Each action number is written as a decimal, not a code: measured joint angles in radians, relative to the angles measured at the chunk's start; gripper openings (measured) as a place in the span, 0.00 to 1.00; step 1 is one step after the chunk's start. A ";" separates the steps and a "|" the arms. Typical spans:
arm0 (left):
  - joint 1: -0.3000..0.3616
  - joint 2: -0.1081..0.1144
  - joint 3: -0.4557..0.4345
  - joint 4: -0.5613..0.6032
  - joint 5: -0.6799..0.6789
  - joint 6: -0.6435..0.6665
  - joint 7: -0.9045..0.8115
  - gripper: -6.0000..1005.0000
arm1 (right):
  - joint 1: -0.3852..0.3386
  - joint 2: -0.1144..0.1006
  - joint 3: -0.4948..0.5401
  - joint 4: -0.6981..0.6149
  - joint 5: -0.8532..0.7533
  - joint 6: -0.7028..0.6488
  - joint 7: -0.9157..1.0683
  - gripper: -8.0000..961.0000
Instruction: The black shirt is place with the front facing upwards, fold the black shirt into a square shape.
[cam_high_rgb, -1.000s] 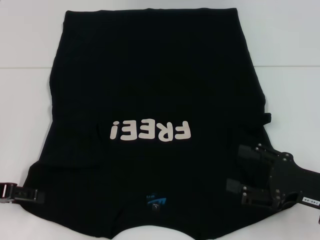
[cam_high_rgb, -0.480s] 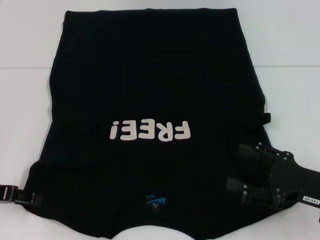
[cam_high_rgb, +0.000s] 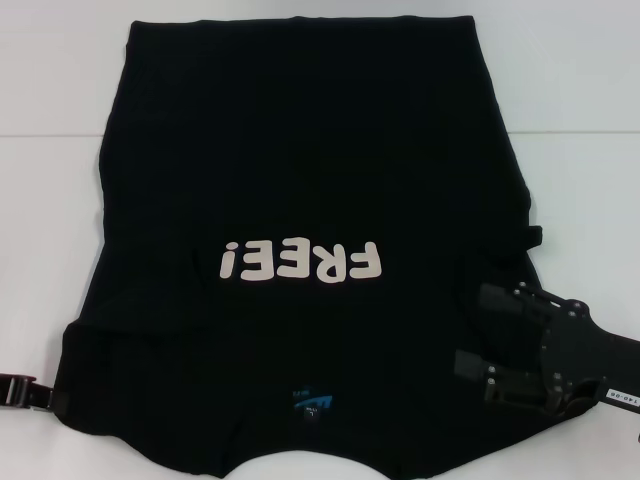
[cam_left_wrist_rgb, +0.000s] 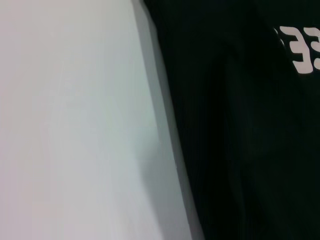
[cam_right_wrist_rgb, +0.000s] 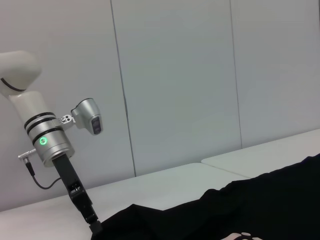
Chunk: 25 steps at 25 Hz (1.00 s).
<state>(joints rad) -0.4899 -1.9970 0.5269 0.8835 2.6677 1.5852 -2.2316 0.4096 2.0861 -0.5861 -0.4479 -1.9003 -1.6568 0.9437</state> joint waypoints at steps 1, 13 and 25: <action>0.000 -0.002 -0.001 0.002 -0.002 0.002 0.004 0.34 | 0.000 0.000 0.000 0.000 0.000 0.000 0.000 0.97; -0.002 -0.002 -0.008 0.004 -0.006 0.019 -0.002 0.03 | 0.001 -0.004 0.018 -0.017 0.000 0.007 0.092 0.97; -0.012 0.020 -0.077 0.005 -0.043 0.100 -0.016 0.03 | 0.203 -0.185 0.007 -0.349 -0.517 -0.002 1.331 0.96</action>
<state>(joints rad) -0.5017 -1.9765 0.4501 0.8882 2.6249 1.6857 -2.2473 0.6122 1.9012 -0.5795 -0.7973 -2.4170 -1.6591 2.2747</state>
